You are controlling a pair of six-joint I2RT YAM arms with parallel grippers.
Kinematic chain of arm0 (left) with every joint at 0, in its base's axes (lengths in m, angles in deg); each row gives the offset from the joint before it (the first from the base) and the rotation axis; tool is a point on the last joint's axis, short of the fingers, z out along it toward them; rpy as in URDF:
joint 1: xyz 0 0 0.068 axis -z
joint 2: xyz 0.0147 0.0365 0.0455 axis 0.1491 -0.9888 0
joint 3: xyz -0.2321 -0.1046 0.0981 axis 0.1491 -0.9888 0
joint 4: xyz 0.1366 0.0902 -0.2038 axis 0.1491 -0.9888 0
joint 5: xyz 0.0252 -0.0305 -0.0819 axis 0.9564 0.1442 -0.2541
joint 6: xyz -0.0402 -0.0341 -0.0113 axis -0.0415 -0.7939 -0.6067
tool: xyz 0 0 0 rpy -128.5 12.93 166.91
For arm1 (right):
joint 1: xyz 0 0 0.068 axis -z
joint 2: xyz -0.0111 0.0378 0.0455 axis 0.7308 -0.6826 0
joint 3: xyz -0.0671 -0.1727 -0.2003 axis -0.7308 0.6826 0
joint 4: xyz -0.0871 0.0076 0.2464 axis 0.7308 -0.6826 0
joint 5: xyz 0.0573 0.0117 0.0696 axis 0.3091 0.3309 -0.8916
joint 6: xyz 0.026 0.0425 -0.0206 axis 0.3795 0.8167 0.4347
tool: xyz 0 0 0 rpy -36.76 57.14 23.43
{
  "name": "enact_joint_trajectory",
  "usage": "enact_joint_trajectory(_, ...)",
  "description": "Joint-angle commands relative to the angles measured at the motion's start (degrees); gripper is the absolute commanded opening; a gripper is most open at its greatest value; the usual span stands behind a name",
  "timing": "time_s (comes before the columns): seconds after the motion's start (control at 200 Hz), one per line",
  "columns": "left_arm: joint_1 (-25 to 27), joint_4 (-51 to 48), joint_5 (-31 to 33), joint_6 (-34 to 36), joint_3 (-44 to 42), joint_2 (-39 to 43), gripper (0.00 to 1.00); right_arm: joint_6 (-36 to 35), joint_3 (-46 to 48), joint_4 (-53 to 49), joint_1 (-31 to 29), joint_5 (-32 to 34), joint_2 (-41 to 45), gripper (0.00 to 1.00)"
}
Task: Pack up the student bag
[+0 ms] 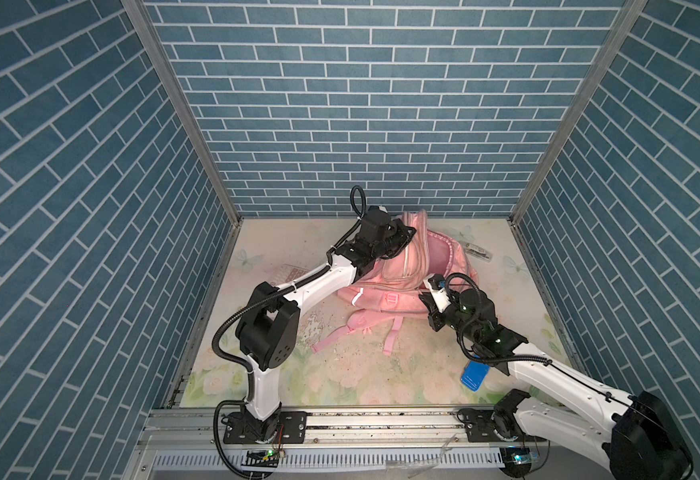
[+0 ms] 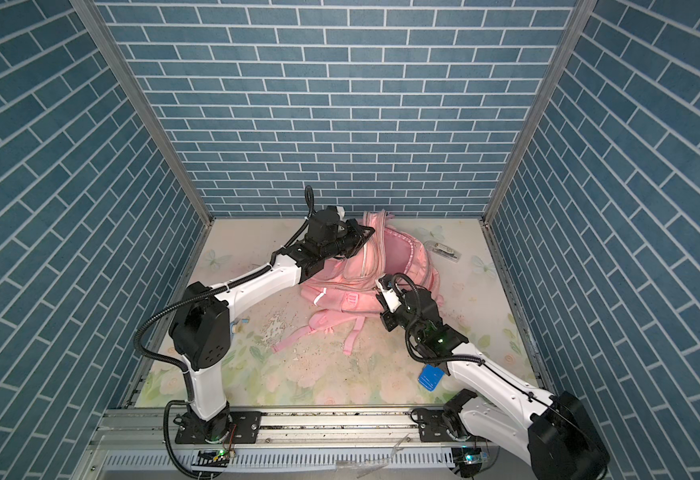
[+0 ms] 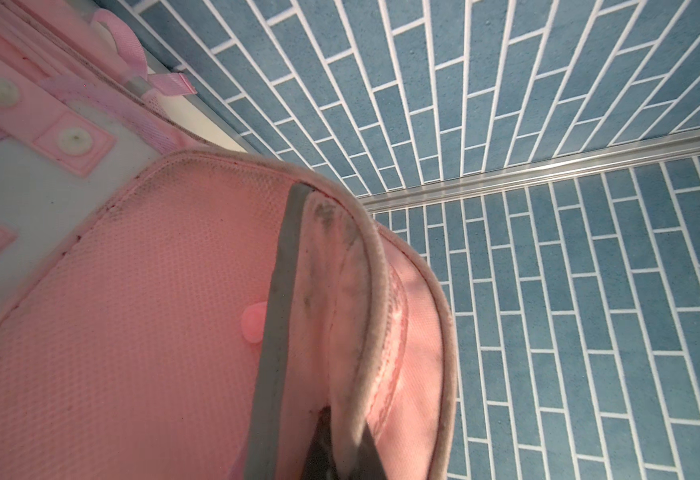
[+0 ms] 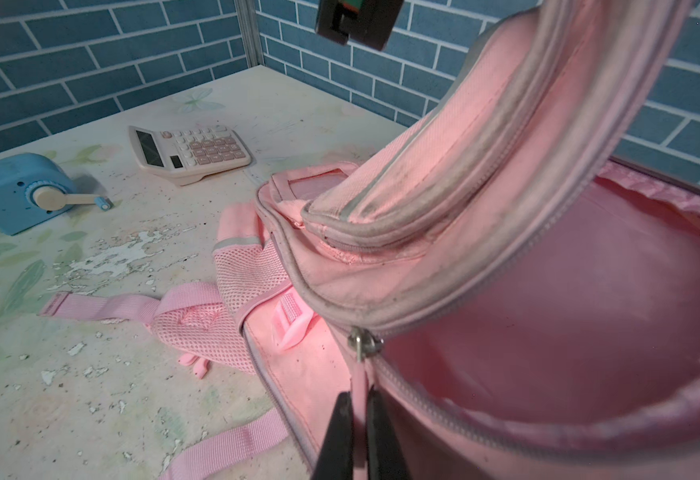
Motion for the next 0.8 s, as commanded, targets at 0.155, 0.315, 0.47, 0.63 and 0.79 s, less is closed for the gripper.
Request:
enact_joint_trajectory(0.155, 0.88, 15.35, 2.06, -2.40, 4.77, 2.30, 0.00, 2.73, 1.83, 9.88, -7.18, 12.90, -4.43, 0.00)
enact_joint_trajectory(0.315, 1.77, 15.73, 3.69, -3.60, 8.32, 0.09, 0.00, 0.63, 2.14, 15.10, -8.07, 14.43, -6.88, 0.00)
enact_joint_trajectory(0.47, 1.80, 14.23, 4.18, -3.90, 13.80, -2.79, 0.00, -2.44, 3.68, 22.47, -8.12, 5.33, -8.67, 0.00)
enact_joint_trajectory(0.63, 2.21, 12.17, 4.27, -2.68, 17.59, -4.00, 0.00, -1.71, 0.96, 19.14, -8.06, 4.33, -12.63, 0.00)
enact_joint_trajectory(0.79, 2.46, 12.30, 4.15, -2.67, 17.64, -3.74, 0.00, -2.21, -2.89, 19.54, -7.99, 0.76, -18.83, 0.00)
